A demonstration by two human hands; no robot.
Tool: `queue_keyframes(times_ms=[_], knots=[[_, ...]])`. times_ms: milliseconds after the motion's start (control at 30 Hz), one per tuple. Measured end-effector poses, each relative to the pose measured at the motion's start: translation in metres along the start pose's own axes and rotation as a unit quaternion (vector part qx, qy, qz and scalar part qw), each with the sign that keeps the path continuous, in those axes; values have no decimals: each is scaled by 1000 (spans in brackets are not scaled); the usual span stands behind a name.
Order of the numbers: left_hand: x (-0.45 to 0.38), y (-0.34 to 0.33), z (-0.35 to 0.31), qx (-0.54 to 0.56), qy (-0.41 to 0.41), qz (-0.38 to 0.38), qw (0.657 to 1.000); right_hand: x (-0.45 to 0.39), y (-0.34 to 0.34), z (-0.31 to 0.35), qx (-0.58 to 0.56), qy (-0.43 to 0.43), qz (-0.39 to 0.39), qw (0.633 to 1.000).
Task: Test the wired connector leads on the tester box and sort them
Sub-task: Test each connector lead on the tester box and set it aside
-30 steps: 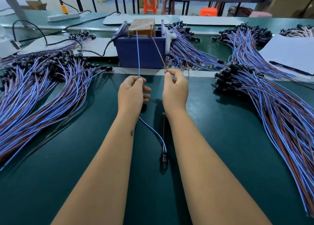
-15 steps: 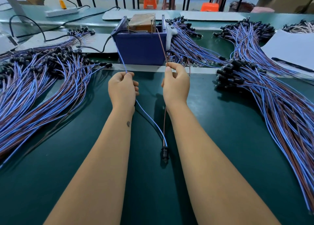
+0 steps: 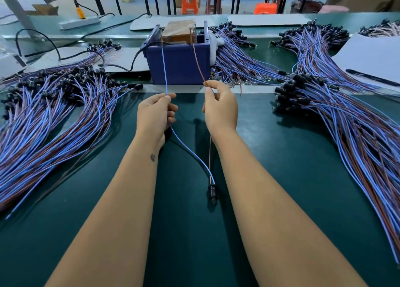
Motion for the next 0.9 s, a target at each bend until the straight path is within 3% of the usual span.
queue_keyframes(times_ms=[233,433,600,900], knots=[[7,-1,-2,-102,-107,-79,986,0,1,0,3,10,7,1000],[-12,1,-2,-23,-10,-19,1000,0,1,-1,11,18,6,1000],[-13,-2,0,-47,-30,0,998,0,2,0,13,17,12,1000],[-12,-2,-2,-43,-31,-29,998,1,3,1,1,15,10,1000]])
Point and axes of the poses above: each hand's wrist, its own x-axis away from the middle knuckle, its own y-axis out of the back of the hand, z = x × y, the point moved 5 cm from there along -x, towards the middle knuckle, and after that the axes turned 7 degrees about -x, right-handed, at the moved point
